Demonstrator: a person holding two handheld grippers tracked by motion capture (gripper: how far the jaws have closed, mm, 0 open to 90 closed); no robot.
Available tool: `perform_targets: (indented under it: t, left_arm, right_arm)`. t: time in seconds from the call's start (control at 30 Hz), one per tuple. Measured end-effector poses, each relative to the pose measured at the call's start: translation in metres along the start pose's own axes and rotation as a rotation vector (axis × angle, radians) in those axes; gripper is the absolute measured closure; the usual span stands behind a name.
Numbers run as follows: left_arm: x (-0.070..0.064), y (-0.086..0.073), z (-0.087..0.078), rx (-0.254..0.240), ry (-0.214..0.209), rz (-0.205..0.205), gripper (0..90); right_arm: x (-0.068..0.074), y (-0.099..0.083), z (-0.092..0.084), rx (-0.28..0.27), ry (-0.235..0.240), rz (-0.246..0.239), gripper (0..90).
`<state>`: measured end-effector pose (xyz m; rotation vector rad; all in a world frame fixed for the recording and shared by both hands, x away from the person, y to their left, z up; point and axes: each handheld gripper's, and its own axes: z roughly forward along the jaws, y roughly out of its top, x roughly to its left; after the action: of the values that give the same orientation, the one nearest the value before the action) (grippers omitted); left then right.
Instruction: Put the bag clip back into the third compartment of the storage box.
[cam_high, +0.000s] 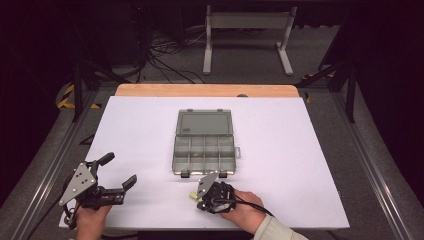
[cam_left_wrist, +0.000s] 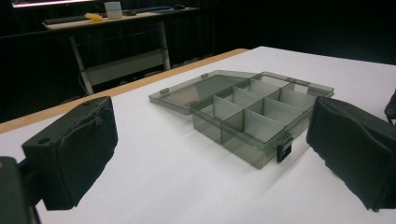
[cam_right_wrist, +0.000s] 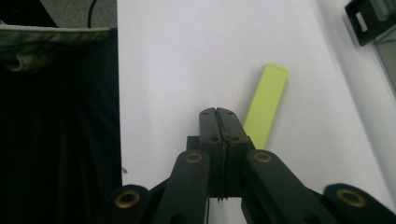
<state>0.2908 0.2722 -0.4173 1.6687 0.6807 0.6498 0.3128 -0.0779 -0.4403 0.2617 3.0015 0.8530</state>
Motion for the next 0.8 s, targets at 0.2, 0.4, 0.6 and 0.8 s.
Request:
perform_targets:
  t: [0.2, 0.4, 0.6, 0.8]
  left_arm:
    - [0.0, 0.0, 0.0, 0.002, -0.002, -0.002, 2.7]
    - [0.0, 0.0, 0.0, 0.001, -0.002, -0.003, 2.7]
    - [0.001, 0.0, 0.0, 0.0, -0.002, -0.004, 2.7]
    - [0.0, 0.0, 0.0, 0.001, -0.002, -0.003, 2.7]
  right_arm:
    - [-0.006, -0.002, -0.002, -0.002, -0.016, 0.008, 90.0]
    - [-0.011, -0.003, -0.003, -0.007, -0.035, 0.023, 90.0]
    - [-0.014, -0.004, -0.003, -0.004, -0.045, 0.028, 90.0]
    - [-0.015, -0.004, -0.003, -0.005, -0.044, 0.029, 90.0]
